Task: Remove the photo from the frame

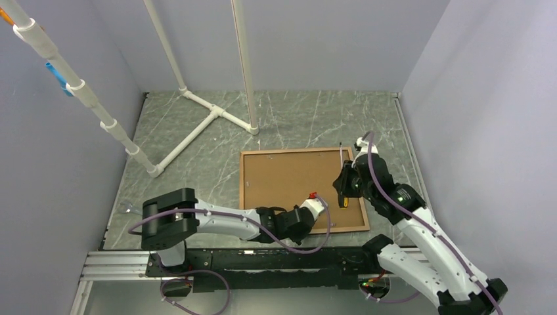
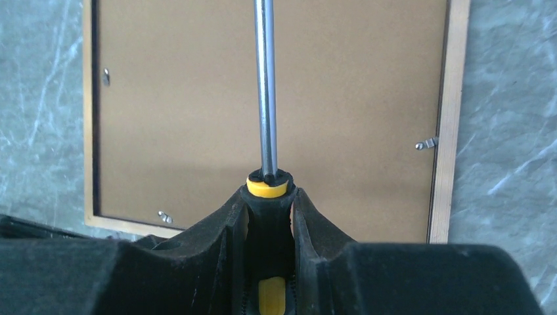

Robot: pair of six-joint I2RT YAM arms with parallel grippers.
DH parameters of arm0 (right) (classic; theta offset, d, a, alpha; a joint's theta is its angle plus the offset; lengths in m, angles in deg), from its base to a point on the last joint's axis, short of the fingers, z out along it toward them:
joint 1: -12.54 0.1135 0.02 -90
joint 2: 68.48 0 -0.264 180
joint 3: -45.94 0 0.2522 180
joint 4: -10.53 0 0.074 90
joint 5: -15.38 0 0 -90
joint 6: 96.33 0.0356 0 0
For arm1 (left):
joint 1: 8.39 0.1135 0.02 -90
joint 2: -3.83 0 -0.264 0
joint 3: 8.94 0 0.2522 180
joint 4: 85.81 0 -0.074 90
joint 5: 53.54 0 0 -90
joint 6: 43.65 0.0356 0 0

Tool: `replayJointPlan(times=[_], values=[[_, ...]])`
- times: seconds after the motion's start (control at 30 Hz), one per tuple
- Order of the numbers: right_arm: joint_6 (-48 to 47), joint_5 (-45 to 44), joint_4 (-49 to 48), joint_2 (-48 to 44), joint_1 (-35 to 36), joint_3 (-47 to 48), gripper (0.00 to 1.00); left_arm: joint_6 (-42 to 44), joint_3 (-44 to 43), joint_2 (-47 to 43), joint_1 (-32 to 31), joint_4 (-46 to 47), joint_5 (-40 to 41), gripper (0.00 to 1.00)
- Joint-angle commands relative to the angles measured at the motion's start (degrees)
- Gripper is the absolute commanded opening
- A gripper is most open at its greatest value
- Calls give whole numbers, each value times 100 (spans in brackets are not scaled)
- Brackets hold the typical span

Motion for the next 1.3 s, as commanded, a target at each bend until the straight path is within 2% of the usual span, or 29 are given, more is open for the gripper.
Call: replayJointPlan(times=[0.0,0.17,0.37,0.5,0.6,0.67,0.7,0.8,0.83,0.87,1.0,1.07,1.2,1.27], values=[[61,626,241,592,-3,245,0,-554,728,37,-19,-1477,-16,8],[-32,1011,685,1286,-1,400,0,-956,1263,-257,147,-1344,28,8],[-105,1021,1101,1682,2,599,0,-1332,1698,-419,305,-1069,-37,7],[-97,889,1299,1642,-2,679,0,-1327,1670,-398,74,-765,-304,8],[-55,826,1310,1577,2,629,0,-1356,1354,-443,23,-876,-434,12],[-43,843,1368,1631,2,641,0,-1368,1148,-572,84,-1008,-397,22],[-48,859,1364,1605,-1,643,0,-1388,1043,-667,138,-1165,-340,31],[-46,823,1263,1459,1,671,0,-1474,697,-1115,335,-1662,4,68],[-39,812,1248,1430,-5,692,0,-1491,630,-1291,452,-1792,74,77],[-33,805,1241,1421,1,714,0,-1473,613,-1477,577,-1844,35,81],[-23,807,1328,1528,1,750,0,-1386,925,-2288,1289,-1770,-279,91],[25,637,1456,1576,1,725,0,-1433,1158,-2705,1700,-1917,-221,93],[69,619,1610,1571,0,713,0,-1608,1713,-3225,2712,-2116,-189,89],[67,660,1597,1563,0,728,0,-1592,1898,-3321,3058,-2112,-171,83]])
